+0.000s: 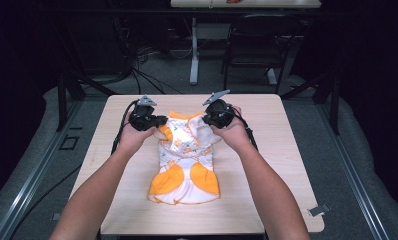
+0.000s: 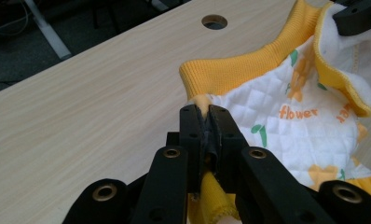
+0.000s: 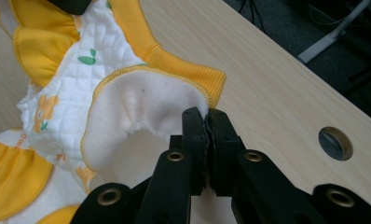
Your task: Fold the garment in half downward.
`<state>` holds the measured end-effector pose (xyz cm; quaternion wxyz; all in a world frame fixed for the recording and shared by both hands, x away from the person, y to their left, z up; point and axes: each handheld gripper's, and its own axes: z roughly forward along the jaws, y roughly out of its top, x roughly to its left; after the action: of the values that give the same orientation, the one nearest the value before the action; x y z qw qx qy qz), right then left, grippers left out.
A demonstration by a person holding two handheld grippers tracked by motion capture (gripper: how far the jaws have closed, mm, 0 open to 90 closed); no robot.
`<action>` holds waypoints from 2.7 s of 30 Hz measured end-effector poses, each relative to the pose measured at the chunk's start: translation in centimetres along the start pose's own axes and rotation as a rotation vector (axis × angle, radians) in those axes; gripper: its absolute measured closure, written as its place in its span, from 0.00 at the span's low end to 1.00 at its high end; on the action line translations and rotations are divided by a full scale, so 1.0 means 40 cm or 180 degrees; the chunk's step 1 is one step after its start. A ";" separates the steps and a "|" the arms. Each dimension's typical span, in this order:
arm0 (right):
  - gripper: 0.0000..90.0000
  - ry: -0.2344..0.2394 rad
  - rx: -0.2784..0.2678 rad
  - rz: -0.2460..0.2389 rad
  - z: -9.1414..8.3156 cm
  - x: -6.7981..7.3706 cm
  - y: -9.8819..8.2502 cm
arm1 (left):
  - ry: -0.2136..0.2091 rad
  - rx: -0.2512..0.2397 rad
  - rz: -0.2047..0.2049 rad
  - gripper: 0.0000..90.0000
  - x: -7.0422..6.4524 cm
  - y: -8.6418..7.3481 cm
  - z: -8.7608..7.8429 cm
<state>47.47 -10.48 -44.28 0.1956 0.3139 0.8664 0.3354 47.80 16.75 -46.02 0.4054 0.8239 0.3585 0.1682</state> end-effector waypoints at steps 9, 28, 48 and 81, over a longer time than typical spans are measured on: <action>0.97 -0.0054 -0.0111 -0.0095 -0.030 0.007 0.005 | -0.0005 -0.0094 0.0117 0.94 -0.013 0.009 -0.023; 0.96 0.0099 0.0015 -0.0259 -0.013 0.057 -0.053 | -0.0151 -0.0031 0.0152 0.94 -0.035 -0.067 -0.025; 0.96 0.0274 0.0111 -0.0374 -0.013 0.107 -0.121 | -0.0311 0.0095 0.0256 0.94 -0.071 -0.128 -0.032; 0.95 0.0543 0.0157 -0.0409 -0.025 0.184 -0.224 | -0.0664 0.0138 0.0280 0.94 -0.136 -0.251 -0.061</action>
<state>37.89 -11.15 -50.81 0.1343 0.2328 0.9063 0.3263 38.13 18.27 -52.36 0.4148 0.8605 0.2814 0.0913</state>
